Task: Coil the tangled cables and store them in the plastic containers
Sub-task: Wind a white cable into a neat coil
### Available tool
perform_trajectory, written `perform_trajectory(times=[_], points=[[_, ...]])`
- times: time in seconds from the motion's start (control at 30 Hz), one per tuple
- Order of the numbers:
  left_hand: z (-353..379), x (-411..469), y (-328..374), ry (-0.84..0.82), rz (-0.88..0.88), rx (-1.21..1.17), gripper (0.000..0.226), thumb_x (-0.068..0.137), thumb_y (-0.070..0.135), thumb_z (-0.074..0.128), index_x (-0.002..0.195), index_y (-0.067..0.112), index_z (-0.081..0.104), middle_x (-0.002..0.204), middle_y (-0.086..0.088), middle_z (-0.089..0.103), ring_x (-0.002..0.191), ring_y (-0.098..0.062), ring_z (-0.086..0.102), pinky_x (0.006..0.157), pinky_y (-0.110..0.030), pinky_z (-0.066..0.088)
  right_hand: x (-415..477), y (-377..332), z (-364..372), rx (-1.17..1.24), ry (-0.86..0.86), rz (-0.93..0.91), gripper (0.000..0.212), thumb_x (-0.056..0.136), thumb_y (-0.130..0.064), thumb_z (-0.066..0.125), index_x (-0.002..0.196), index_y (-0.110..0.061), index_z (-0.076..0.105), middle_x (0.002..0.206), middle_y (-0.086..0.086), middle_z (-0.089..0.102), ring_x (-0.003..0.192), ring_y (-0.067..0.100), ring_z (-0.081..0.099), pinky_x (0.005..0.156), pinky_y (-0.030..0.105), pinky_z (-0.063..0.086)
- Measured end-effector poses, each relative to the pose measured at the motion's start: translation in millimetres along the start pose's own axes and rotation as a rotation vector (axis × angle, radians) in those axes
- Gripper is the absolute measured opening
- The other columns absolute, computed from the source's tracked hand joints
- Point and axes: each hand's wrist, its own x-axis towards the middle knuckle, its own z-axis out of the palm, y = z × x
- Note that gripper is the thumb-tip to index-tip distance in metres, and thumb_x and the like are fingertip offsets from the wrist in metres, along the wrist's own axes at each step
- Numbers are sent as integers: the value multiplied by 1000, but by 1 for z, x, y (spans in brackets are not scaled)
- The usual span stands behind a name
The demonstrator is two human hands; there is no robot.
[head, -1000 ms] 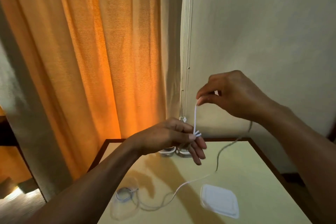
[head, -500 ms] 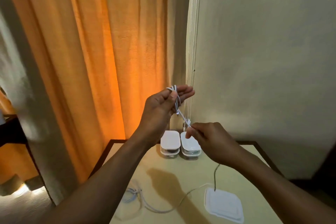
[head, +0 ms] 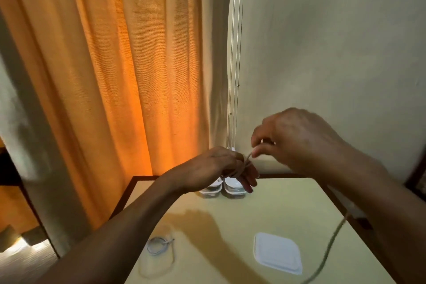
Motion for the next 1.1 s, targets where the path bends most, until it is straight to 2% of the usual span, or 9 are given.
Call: perform_trajectory(times=[0.07,0.17,0.33,0.57,0.67,0.87,0.97,1.03,1.1], points=[[5,-2,-2,-57,27,-14,40,103,-1,29,113,-17,65,111,-32,70,106,-46,69,101,-43,51,7,12,-11,65,83,-16,12,91,-47,68,98,-40,75,93,-18,69,80,5,58,72,30,50],[12,-6,-8,-65,40,-82,42,106,2,27,116,-17,63,112,-33,70,108,-48,68,97,-38,50,20,28,-13,175,150,-87,8,90,-35,73,95,-33,79,90,-18,71,78,3,61,75,32,53],[17,-8,-11,8,74,-173,40,109,12,36,112,-18,63,106,-37,69,98,-52,69,93,-39,51,41,46,11,392,174,-147,5,86,-23,79,88,-26,81,84,-17,70,82,1,64,70,11,47],[24,-9,-1,168,210,-379,39,107,22,40,106,-8,65,101,-35,69,87,-37,72,84,-38,49,43,59,52,655,253,-58,3,86,-24,78,87,-24,80,79,-15,69,77,-1,65,66,6,43],[28,-7,1,247,236,-416,38,104,26,45,105,-6,66,101,-33,69,87,-38,73,81,-30,52,38,58,68,713,266,-29,7,90,-31,73,84,-35,75,81,-13,71,79,3,66,67,12,44],[34,1,11,422,322,-581,41,103,23,45,115,-10,66,108,-28,73,99,-34,74,91,-34,57,26,42,105,872,350,62,16,94,-33,63,82,-38,72,76,-12,73,70,4,64,67,29,48],[38,11,20,472,346,-716,38,98,24,50,115,-6,67,110,-25,74,99,-27,76,91,-31,59,21,20,123,954,370,127,30,95,-32,56,74,-50,69,63,-21,66,57,0,58,58,26,43],[39,16,24,479,362,-811,37,97,22,50,116,-7,65,113,-25,73,103,-27,75,86,-31,60,18,7,131,1041,333,181,32,97,-31,52,68,-40,62,52,-16,55,47,3,46,53,25,34],[33,19,25,507,378,-844,36,99,21,49,118,-7,63,118,-26,71,110,-30,72,88,-33,61,11,-2,134,1156,261,171,31,104,-29,52,76,-28,65,53,-14,51,47,2,42,51,21,33]])
